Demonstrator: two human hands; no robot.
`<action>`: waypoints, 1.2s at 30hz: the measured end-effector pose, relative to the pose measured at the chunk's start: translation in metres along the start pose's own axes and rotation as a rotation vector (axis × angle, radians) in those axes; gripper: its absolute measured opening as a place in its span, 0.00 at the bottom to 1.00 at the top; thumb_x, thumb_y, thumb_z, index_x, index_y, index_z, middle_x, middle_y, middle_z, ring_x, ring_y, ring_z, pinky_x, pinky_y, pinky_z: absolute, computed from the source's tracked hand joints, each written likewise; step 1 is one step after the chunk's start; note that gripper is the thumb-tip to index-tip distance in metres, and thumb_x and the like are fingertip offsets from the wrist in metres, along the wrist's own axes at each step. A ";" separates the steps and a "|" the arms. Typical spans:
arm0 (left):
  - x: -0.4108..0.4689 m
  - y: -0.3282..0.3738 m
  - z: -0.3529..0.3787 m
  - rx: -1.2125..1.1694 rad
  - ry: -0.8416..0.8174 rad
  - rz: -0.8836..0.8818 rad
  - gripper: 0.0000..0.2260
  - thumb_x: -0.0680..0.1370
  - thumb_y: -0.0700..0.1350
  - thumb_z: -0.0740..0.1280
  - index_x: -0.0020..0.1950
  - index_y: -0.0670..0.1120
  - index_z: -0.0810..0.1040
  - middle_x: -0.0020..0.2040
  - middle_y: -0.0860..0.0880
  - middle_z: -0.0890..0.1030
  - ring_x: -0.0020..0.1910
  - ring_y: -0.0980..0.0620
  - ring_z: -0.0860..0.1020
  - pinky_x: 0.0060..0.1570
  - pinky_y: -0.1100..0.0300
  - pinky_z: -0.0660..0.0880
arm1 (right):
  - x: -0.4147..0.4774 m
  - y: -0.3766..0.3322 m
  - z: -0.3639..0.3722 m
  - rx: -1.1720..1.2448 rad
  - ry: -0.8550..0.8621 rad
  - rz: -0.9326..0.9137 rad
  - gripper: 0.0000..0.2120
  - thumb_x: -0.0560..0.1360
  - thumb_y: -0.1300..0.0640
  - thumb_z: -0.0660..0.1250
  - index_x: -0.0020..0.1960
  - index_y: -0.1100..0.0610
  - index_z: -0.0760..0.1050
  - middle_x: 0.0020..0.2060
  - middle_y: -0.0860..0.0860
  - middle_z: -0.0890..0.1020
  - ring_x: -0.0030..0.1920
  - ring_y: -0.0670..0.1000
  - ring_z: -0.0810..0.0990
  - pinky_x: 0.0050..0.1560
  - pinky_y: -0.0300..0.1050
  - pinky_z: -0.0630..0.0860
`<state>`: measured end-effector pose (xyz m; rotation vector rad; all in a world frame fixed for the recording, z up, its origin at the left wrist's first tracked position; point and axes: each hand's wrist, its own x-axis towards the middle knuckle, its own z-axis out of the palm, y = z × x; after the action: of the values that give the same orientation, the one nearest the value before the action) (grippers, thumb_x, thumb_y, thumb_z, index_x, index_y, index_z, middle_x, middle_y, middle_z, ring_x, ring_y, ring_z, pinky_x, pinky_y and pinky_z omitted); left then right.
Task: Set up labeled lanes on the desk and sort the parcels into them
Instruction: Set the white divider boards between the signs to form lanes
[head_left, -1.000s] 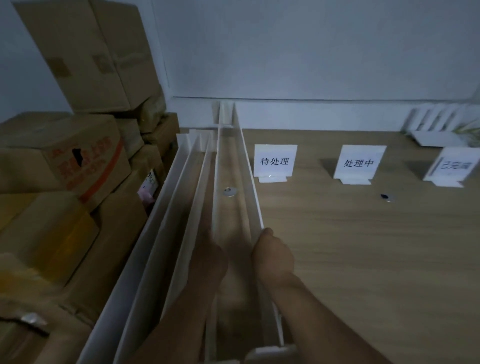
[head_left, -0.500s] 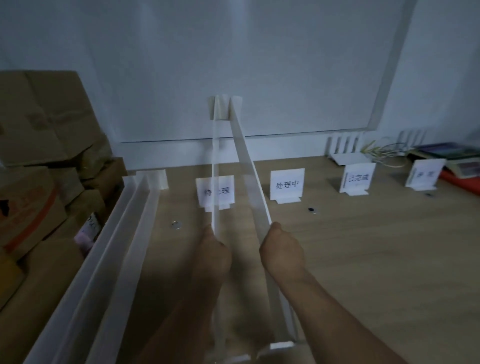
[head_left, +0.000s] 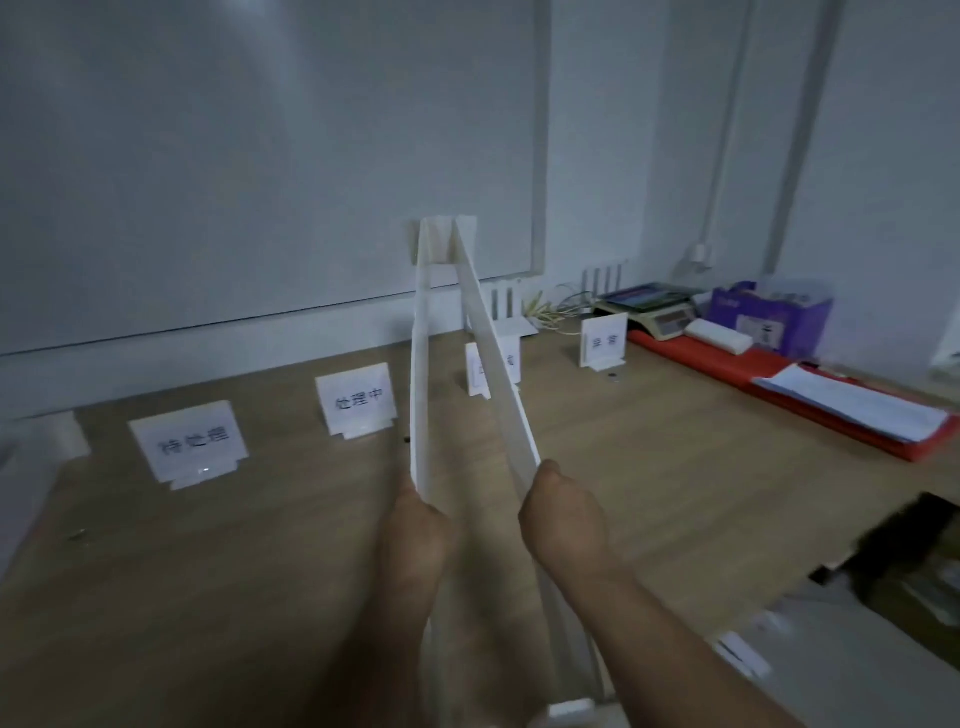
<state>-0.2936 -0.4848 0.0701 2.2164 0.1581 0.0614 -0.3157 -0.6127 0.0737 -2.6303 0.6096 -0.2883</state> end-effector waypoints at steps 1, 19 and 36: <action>-0.004 0.011 0.016 0.034 -0.012 0.027 0.23 0.79 0.37 0.56 0.75 0.43 0.60 0.65 0.39 0.74 0.63 0.40 0.73 0.60 0.54 0.70 | 0.005 0.019 -0.007 -0.012 0.013 0.011 0.14 0.78 0.64 0.53 0.62 0.60 0.68 0.57 0.57 0.80 0.58 0.57 0.79 0.55 0.46 0.73; 0.015 0.130 0.238 0.066 -0.141 0.065 0.23 0.79 0.37 0.54 0.75 0.43 0.59 0.65 0.39 0.74 0.63 0.40 0.73 0.61 0.54 0.69 | 0.135 0.225 -0.063 -0.043 0.025 0.181 0.12 0.78 0.63 0.53 0.60 0.60 0.68 0.56 0.59 0.79 0.57 0.60 0.78 0.54 0.48 0.73; 0.073 0.220 0.386 0.030 -0.134 -0.140 0.24 0.80 0.35 0.54 0.76 0.41 0.56 0.73 0.40 0.64 0.72 0.42 0.63 0.69 0.56 0.59 | 0.301 0.342 -0.082 -0.076 -0.080 0.074 0.12 0.79 0.62 0.54 0.61 0.60 0.67 0.55 0.58 0.79 0.55 0.59 0.79 0.53 0.50 0.74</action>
<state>-0.1622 -0.9113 0.0111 2.2246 0.2411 -0.1669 -0.2008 -1.0590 0.0248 -2.6698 0.7017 -0.1389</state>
